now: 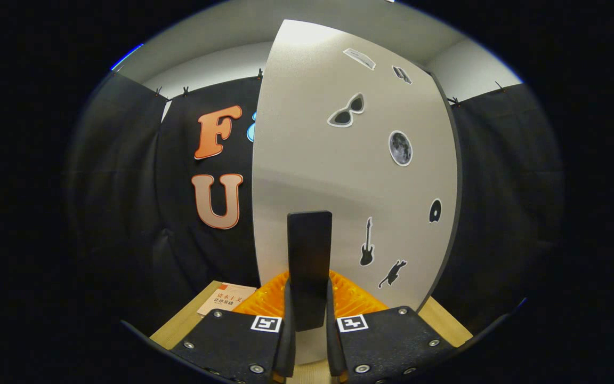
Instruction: Open the shoe cabinet door, grab the shoes and put them into the shoe cabinet, then close the shoe cabinet door.
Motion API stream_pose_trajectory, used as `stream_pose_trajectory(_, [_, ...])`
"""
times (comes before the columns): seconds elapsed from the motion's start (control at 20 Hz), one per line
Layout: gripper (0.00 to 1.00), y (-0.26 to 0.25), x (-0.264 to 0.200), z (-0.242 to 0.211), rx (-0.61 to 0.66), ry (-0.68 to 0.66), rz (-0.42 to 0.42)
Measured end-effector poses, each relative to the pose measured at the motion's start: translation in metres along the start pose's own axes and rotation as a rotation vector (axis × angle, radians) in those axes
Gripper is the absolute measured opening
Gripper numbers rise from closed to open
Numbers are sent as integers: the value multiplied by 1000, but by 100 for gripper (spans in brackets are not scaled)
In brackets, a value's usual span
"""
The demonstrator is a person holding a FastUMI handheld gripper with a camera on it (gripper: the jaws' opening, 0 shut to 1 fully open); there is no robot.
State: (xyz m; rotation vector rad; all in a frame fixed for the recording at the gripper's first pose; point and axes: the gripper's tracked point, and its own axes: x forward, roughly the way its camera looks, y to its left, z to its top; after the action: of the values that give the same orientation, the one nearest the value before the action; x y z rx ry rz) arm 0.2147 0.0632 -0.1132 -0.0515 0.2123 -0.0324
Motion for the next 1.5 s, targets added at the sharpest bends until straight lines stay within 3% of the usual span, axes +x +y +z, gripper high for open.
stream_pose_trajectory(0.2, [22,-17,-24,-1,-25,-2,-16])
stream_pose_trajectory(0.9, [21,-108,-85,-10,17,-19,65])
stream_pose_trajectory(1.15, [19,-148,-98,-12,22,-21,57])
stream_pose_trajectory(1.5, [18,-214,-108,-20,69,-10,-33])
